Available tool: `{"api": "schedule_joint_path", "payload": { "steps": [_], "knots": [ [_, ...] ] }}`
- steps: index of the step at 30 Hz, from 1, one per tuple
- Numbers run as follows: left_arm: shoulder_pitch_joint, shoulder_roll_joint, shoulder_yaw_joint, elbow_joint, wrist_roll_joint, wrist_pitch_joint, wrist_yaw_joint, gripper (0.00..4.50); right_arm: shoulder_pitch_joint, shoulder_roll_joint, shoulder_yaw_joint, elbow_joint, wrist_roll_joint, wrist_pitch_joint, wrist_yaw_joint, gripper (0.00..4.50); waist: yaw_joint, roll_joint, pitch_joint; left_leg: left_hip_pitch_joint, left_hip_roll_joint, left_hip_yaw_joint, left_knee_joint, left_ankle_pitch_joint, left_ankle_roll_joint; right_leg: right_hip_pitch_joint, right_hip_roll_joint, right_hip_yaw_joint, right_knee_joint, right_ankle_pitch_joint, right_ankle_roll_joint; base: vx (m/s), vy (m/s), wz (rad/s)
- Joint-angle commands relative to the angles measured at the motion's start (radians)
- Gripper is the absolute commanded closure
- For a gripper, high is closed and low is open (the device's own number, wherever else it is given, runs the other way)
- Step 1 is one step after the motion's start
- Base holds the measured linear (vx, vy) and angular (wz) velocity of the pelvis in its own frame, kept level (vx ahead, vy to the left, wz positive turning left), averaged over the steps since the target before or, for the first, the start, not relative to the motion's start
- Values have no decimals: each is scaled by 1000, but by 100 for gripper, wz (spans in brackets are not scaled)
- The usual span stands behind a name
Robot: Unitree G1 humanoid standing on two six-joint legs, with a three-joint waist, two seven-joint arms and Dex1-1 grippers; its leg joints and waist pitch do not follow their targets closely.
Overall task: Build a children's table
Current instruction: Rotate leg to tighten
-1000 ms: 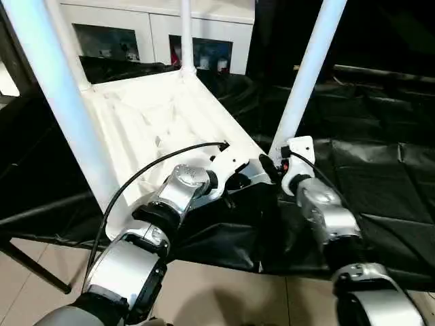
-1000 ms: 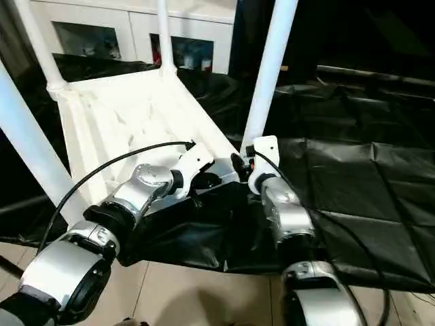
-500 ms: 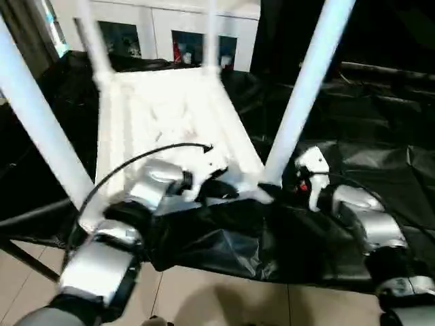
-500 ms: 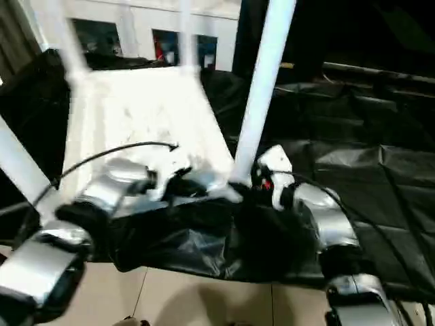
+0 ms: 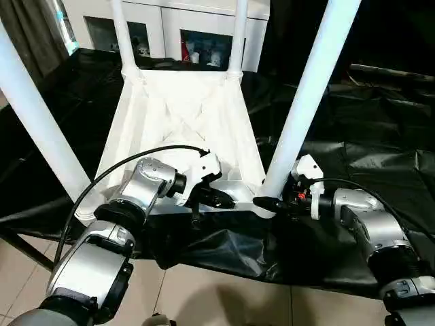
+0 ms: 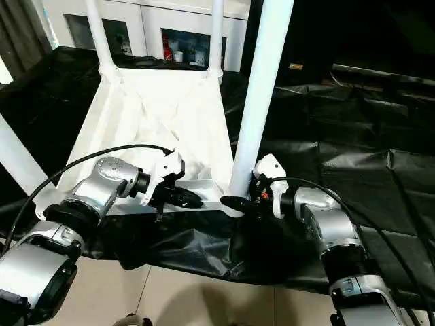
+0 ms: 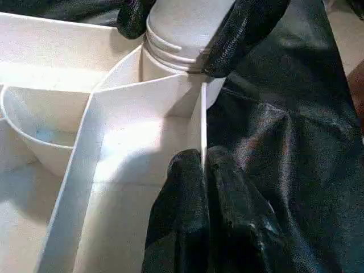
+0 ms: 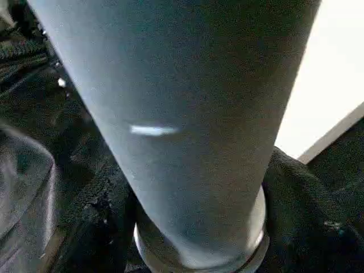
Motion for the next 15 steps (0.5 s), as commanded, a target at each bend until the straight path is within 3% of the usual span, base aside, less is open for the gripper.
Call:
{"api": "schedule_joint_path", "payload": {
  "steps": [1, 6, 8, 9, 12, 15],
  "knots": [
    [8, -27, 12, -2, -21, 1, 36, 450, 16, 16, 13, -11, 6, 21, -9, 184, 0, -7, -52, 21, 20, 2, -59, -222, 72, 40, -19, 6, -46, -101, -261, 0, 0, 0],
    [-19, -114, 36, 62, 16, 5, 319, 450, -21, 127, -25, 126, -70, -2, -346, 184, -15, -8, -46, 26, 14, -5, -69, -319, 14, 28, -24, 8, -67, -297, -208, 0, 0, 0],
    [-22, -126, 36, 69, 22, 9, 354, 450, -26, 140, -30, 139, -74, 1, -382, 184, -23, -7, -45, 29, 14, -8, -71, -354, -1, 22, -23, 8, -76, -366, -180, 0, 0, 0],
    [-30, -179, 37, 84, 31, 35, 454, 450, -58, 200, -79, 196, -70, 30, -559, 184, -27, -2, -45, 27, 14, -11, -74, -368, -5, 22, -21, 9, -77, -373, -169, 0, 0, 0],
    [-34, -244, 37, 92, 35, 60, 543, 450, -99, 269, -141, 253, -49, 50, -744, 184, -38, -2, -46, 26, 11, -15, -77, -382, -26, 22, -20, 5, -78, -399, -155, 0, 0, 0],
    [-35, -277, 22, 94, 50, 55, 576, 450, -126, 312, -154, 272, -54, 35, -811, 184, -42, -3, -47, 25, 10, -12, -75, -387, -9, 19, -18, 6, -84, -378, -145, 0, 0, 0]
  ]
}}
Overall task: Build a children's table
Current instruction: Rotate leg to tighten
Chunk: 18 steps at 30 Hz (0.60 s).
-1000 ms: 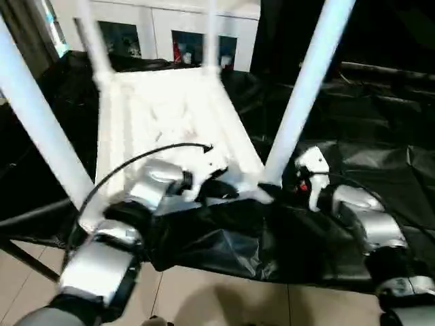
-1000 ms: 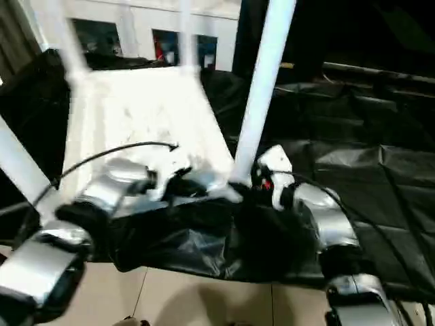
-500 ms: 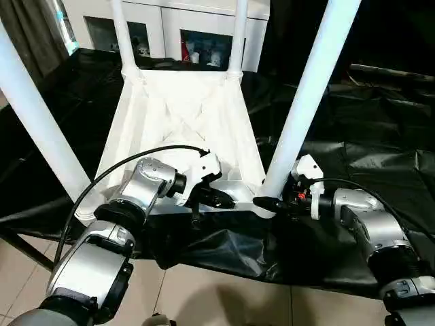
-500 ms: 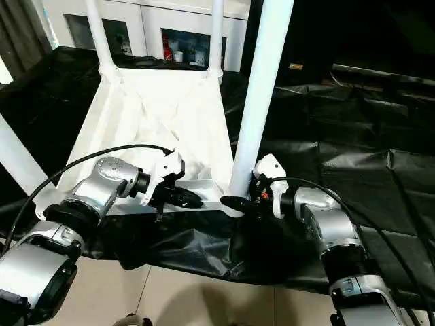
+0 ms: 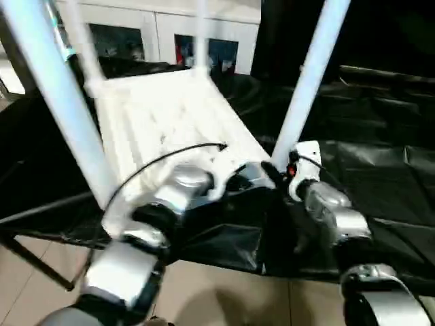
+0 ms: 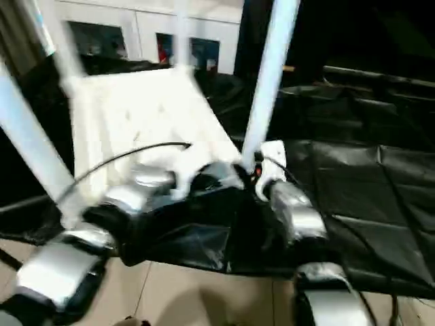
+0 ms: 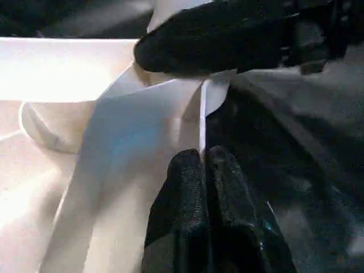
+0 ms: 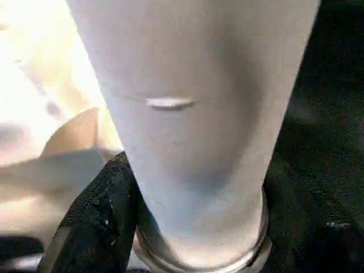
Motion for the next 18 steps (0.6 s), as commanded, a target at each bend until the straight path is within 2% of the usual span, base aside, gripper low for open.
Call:
{"api": "schedule_joint_path", "payload": {
  "steps": [1, 3, 4, 5, 6, 7, 9, 14, 15, 16, 17, 18],
  "knots": [
    [4, -71, -17, 16, -6, -17, 15, 450, 1, 57, 30, 68, -19, 18, -34, 184, -6, -6, -45, 20, 13, -10, -74, -381, -7, 17, -15, 4, -83, -371, -148, 0, 0, 0],
    [5, -79, -20, 17, -3, -23, 10, 450, -7, 67, 54, 71, -35, -17, -15, 184, -6, -5, -45, 19, 13, -9, -74, -371, -2, 17, -14, 4, -82, -352, -147, 0, 0, 0],
    [7, -78, -21, 14, -3, -23, 5, 450, -5, 65, 68, 67, -44, -29, 0, 128, -6, -4, -45, 18, 12, -9, -74, -370, 0, 18, -14, 4, -82, -348, -148, 0, 0, 0],
    [10, -72, -22, 10, -4, -25, -7, 450, 0, 60, 85, 55, -52, -48, 33, 128, -6, -9, -45, 15, 13, -9, -74, -367, 5, 20, -14, 3, -80, -345, -148, 0, 0, 0],
    [11, -65, -23, 11, -2, -30, -11, 450, 0, 61, 81, 48, -46, -54, 51, 114, -6, -7, -45, 15, 13, -9, -74, -361, 8, 20, -15, 4, -80, -337, -149, 0, 0, 0],
    [11, -59, -25, 12, 0, -32, -16, 450, 1, 60, 79, 43, -42, -57, 63, 114, -6, -10, -45, 14, 14, -9, -75, -360, 11, 21, -14, 3, -80, -335, -150, 0, 0, 0],
    [14, -40, -31, 9, 0, -31, -44, 450, 7, 34, 104, 25, -51, -68, 119, 78, -7, -8, -44, 14, 14, -9, -75, -364, 14, 21, -14, 3, -80, -338, -152, 0, 0, 0],
    [21, 8, -39, -3, -1, -21, -142, 450, 44, -50, 153, -41, -42, -77, 327, 78, -1, -12, -45, 13, 15, -7, -72, -341, 37, 26, -16, 3, -79, -310, -158, 0, 0, 0],
    [23, 23, -44, -6, -1, -19, -176, 450, 58, -77, 165, -62, -37, -76, 387, 78, -4, -12, -44, 9, 15, -7, -72, -332, 44, 27, -16, 4, -76, -298, -164, 0, 0, 0],
    [26, 41, -50, -11, -2, -17, -220, 450, 72, -106, 177, -86, -32, -74, 449, 78, -1, -11, -47, 10, 16, -7, -70, -314, 48, 31, -16, 3, -74, -271, -172, 0, 0, 0],
    [28, 53, -56, -15, -1, -15, -248, 450, 80, -124, 182, -99, -30, -74, 485, 78, -1, -11, -47, 11, 17, -5, -69, -306, 53, 29, -16, 4, -73, -253, -179, 0, 0, 0],
    [32, 72, -65, -22, 0, -17, -291, 450, 92, -152, 191, -120, -26, -72, 540, 78, -1, -13, -47, 9, 16, -5, -67, -292, 63, 32, -16, 4, -68, -225, -193, 0, 0, 0]
  ]
}}
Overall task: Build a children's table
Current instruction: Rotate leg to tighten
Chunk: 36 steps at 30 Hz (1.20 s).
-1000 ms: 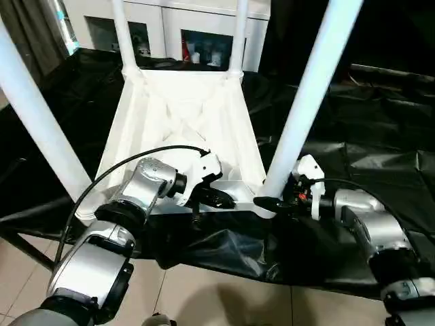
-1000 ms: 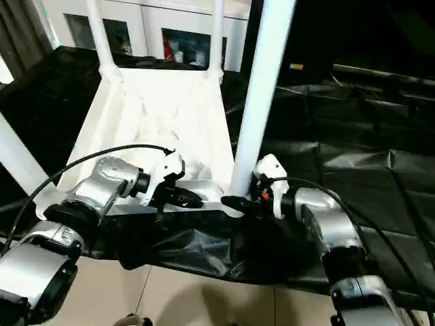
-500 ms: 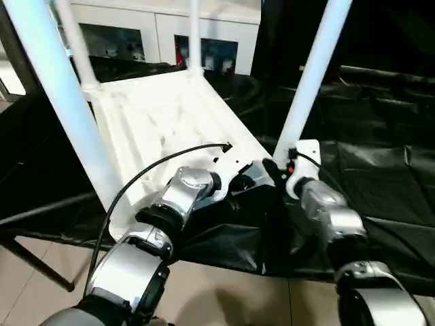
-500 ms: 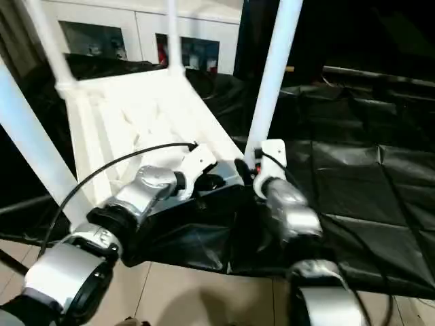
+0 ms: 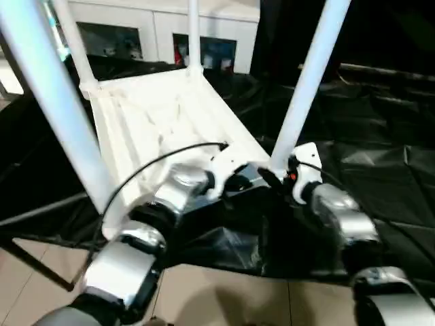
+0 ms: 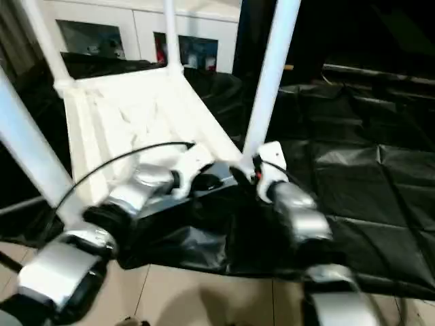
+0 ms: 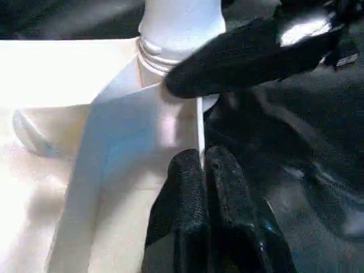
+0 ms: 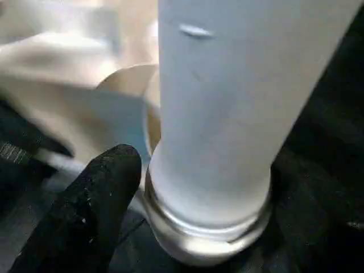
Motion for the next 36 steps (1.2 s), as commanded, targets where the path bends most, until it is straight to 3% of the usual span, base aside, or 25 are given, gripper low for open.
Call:
{"api": "schedule_joint_path", "payload": {
  "steps": [1, 4, 10, 16, 22, 24, 25, 28, 29, 30, 32, 33, 36],
  "knots": [
    [26, -7, -57, 9, 5, 3, -82, 450, 16, 6, 80, -45, 20, 9, 138, 78, 3, -11, -50, 11, 16, -4, -61, -270, 71, 37, -17, 6, -63, -192, -203, 0, 0, 0],
    [38, 60, -83, -20, 1, -4, -237, 450, 43, -74, 93, -106, 53, 38, 279, 78, 5, -9, -50, 12, 17, -2, -58, -238, 101, 40, -14, 6, -54, -105, -243, 0, 0, 0],
    [52, 128, -93, -61, -14, 6, -391, 450, 45, -124, 93, -122, 54, 37, 353, 78, 24, -4, -50, 22, 24, 6, -54, -204, 97, 39, -13, 5, -41, -50, -289, 0, 0, 0],
    [60, 158, -91, -86, -28, 20, -422, 450, 38, -126, 91, -118, 57, 41, 365, 91, 31, -8, -49, 21, 23, 5, -56, -219, 76, 40, -16, 6, -42, -82, -274, 0, 0, 0],
    [72, 169, -83, -102, -26, 28, -416, 450, 48, -105, 91, -135, 79, 69, 374, 125, 32, -11, -51, 21, 21, 7, -52, -179, 93, 41, -14, 5, -36, -33, -284, 0, 0, 0],
    [69, 163, -78, -92, -24, 26, -382, 450, 55, -90, 82, -140, 89, 78, 361, 148, 31, -12, -50, 20, 22, 7, -52, -184, 90, 41, -15, 5, -37, -48, -280, 0, 0, 0],
    [62, 151, -66, -78, -18, 27, -315, 450, 62, -70, 77, -139, 81, 83, 311, 157, 30, -20, -50, 20, 22, 8, -52, -191, 88, 40, -15, 6, -39, -62, -278, 0, 0, 0],
    [53, 137, -53, -63, -13, 29, -241, 450, 62, -50, 76, -121, 58, 79, 242, 172, 24, -17, -46, 22, 20, 3, -59, -251, 63, 35, -18, 8, -50, -159, -255, 0, 0, 0],
    [42, 117, -39, -44, -9, 34, -160, 450, 57, -25, 70, -87, 30, 71, 150, 172, 24, -17, -46, 22, 20, 3, -59, -251, 63, 35, -18, 8, -50, -159, -255, 0, 0, 0],
    [32, 93, -25, -25, -5, 44, -74, 450, 48, 9, 56, -45, 10, 72, 43, 178, 17, -15, -42, 23, 20, 1, -65, -301, 32, 26, -21, 11, -60, -251, -229, 0, 0, 0],
    [22, 33, -10, -10, -2, 70, 58, 450, 19, 86, 10, 29, 2, 97, -164, 183, 8, -21, -40, 26, 18, -7, -70, -370, -11, 21, -23, 8, -73, -395, -177, -29, 3, -1],
    [21, 25, -10, -10, -1, 75, 72, 450, 15, 96, 3, 38, 3, 102, -191, 183, 6, -18, -39, 29, 18, -8, -72, -387, -19, 15, -23, 10, -75, -415, -172, -57, 5, -2],
    [24, -63, -18, -25, 6, 106, 166, 450, -35, 187, -43, 104, 16, 125, -372, 185, -4, -19, -39, 26, 15, -13, -75, -418, -32, 15, -20, 6, -85, -454, -139, -17, 3, -1]
  ]
}}
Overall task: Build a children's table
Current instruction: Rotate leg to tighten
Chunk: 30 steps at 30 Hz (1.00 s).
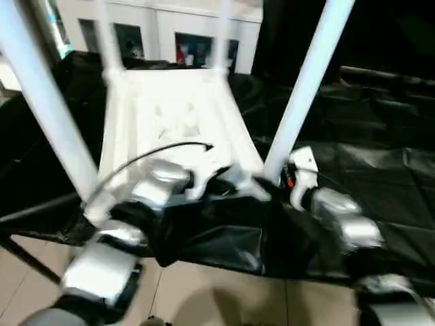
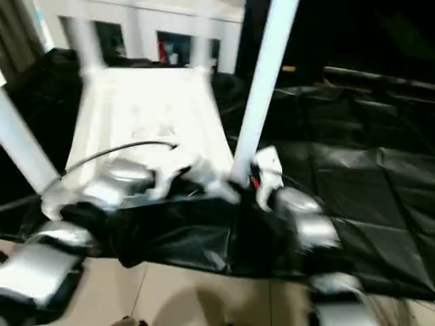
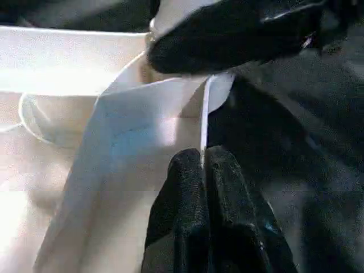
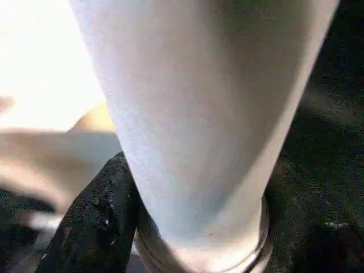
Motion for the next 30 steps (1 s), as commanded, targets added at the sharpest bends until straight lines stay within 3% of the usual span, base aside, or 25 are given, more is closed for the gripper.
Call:
{"api": "schedule_joint_path", "payload": {
  "steps": [1, 7, 8, 13, 16, 18, 20, 23, 27, 30],
  "knots": [
    [13, -61, -15, 13, 10, 35, 71, 450, 1, 48, 22, 73, -33, 46, -83, 185, -5, 2, -41, 27, 16, -15, -79, -428, -35, 9, -18, 4, -85, -445, -141, 0, 0, 0],
    [15, -118, -38, 21, 20, 11, 101, 450, -43, 103, 57, 109, -82, -19, -147, 185, -5, 4, -45, 20, 13, -12, -77, -398, -16, 14, -14, 5, -83, -371, -136, 0, 0, 0],
    [16, -117, -41, 22, 22, 6, 101, 450, -44, 104, 57, 109, -80, -25, -142, 129, -6, 4, -45, 19, 14, -12, -77, -395, -14, 15, -14, 5, -82, -362, -138, 0, 0, 0],
    [24, -84, -43, 11, 20, -27, 59, 450, -29, 43, 65, 64, -68, -70, -24, 80, -3, 3, -46, 17, 15, -10, -77, -381, 1, 20, -13, 4, -77, -309, -155, 0, 0, 0],
    [28, -56, -43, 7, 17, -39, 7, 450, 29, -50, 102, -40, -38, -62, 191, 80, 3, -2, -48, 14, 16, -7, -72, -343, 32, 26, -13, 7, -72, -253, -165, 0, 0, 0],
    [29, -21, -53, 12, 19, -62, -60, 450, 104, -172, 137, -154, -8, -50, 389, 80, 14, -5, -49, 16, 17, -4, -66, -305, 57, 30, -13, 7, -68, -206, -172, 0, 0, 0],
    [28, 7, -64, 14, 20, -81, -125, 450, 151, -266, 146, -218, 13, -37, 511, 80, 26, -5, -51, 12, 18, -2, -61, -246, 90, 37, -13, 7, -59, -126, -193, 0, 0, 0],
    [28, 38, -81, 9, 13, -111, -226, 450, 187, -366, 145, -259, 27, -27, 629, 80, 29, -5, -52, 9, 17, -3, -57, -208, 114, 42, -14, 5, -53, -68, -221, 0, 0, 0],
    [27, 75, -99, -17, -15, -129, -408, 450, 203, -479, 96, -269, 54, 14, 724, 80, 28, -3, -52, 14, 21, 0, -55, -215, 114, 43, -13, 4, -49, -65, -262, 0, 0, 0],
    [17, 83, -101, -10, -15, -136, -431, 450, 204, -515, 73, -275, 72, 30, 736, 80, 37, -1, -50, 16, 25, 3, -54, -207, 112, 41, -13, 3, -45, -60, -278, 0, 0, 0]
  ]
}}
